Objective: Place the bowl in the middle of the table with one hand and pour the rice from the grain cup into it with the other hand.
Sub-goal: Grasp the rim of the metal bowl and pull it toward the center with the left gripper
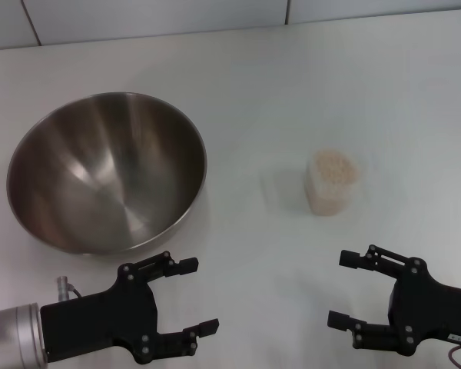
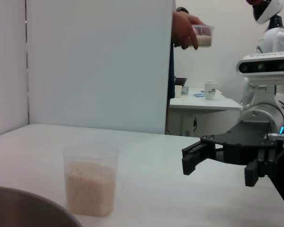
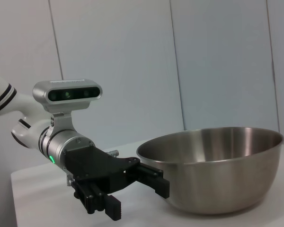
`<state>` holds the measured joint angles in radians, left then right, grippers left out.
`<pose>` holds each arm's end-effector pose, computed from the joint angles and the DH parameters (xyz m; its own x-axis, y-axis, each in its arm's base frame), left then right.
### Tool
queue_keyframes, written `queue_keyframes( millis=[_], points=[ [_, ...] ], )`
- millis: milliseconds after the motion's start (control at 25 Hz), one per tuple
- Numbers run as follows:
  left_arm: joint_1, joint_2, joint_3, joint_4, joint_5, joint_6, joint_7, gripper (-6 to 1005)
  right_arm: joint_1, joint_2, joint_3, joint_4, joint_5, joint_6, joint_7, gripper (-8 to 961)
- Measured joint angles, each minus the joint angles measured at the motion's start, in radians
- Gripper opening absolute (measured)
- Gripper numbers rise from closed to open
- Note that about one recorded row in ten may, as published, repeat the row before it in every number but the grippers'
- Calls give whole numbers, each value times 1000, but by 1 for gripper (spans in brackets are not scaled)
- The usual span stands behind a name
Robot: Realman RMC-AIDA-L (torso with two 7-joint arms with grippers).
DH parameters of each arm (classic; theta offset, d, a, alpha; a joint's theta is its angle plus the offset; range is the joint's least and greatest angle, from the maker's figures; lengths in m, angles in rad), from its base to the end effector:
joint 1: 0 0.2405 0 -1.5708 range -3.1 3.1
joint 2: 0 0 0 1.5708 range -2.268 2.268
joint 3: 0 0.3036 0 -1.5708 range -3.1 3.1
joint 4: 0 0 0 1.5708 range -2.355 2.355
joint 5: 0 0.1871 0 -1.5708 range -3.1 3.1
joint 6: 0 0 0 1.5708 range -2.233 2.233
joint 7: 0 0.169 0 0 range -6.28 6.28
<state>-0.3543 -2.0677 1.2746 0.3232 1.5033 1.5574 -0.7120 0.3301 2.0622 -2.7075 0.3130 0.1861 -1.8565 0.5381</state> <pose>-0.2919 0.2328 -0.1117 0.8209 0.0716 0.5666 0.1589 -0.9816 -0.1061 0.3428 0.1945 -0.0643 0.7540 -0.1538 -0.6386 -0.3840 -0.8920 -0.2385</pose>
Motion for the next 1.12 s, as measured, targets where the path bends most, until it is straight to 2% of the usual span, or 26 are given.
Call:
queue_keyframes(
  millis=[400, 480, 520, 560, 640, 680, 720, 760, 800, 840, 880, 920, 960, 1000, 1080, 1120],
  points=[
    [1, 2, 43, 25, 3, -2, -1, 831, 6, -2, 0, 0, -18, 1, 0, 839],
    [10, 4, 23, 43, -6, 49, -10, 831, 6, -2, 0, 0, -17, 0, 0, 839],
    [26, 3, -8, 71, -19, 134, -15, 831, 3, -2, 0, 0, -15, 0, -1, 839],
    [26, 3, -8, 71, -19, 134, -15, 831, 3, -2, 0, 0, -15, 0, -1, 839],
    [60, -5, -77, 129, -72, 304, -24, 830, 2, -1, 0, 0, -12, -2, -3, 839],
    [79, -6, -106, 189, -181, 404, -85, 830, 1, -1, 0, 0, -12, -3, -3, 838],
    [91, -1, -112, 277, -252, 431, -194, 830, 1, -1, 0, 0, -12, -7, -3, 838],
    [91, -1, -112, 277, -252, 431, -194, 830, 1, -1, 0, 0, -12, -7, -3, 838],
    [102, 2, -118, 348, -279, 430, -282, 830, 0, -1, 0, 0, -12, -8, -3, 838],
    [127, 2, -129, 479, -292, 392, -420, 830, -2, -1, 1, 0, -12, -9, -3, 838],
    [144, 2, -131, 553, -280, 355, -470, 829, -2, -1, 3, 0, -11, -10, -4, 838],
    [191, 1, -119, 768, -209, 197, -627, 829, -3, -1, 5, -1, -10, -11, -6, 838],
    [191, 1, -119, 768, -209, 197, -627, 828, -3, -1, 5, -1, -10, -11, -6, 838],
    [207, 2, -102, 882, -136, 67, -733, 827, -1, -1, 5, -1, -9, -11, -7, 838],
    [211, 3, -82, 1020, -19, -126, -913, 825, 1, -1, 4, -1, -9, -13, -8, 838],
    [180, 5, -91, 1089, 93, -250, -1076, 824, 4, -1, 3, 0, -9, -19, -8, 838]
  ],
)
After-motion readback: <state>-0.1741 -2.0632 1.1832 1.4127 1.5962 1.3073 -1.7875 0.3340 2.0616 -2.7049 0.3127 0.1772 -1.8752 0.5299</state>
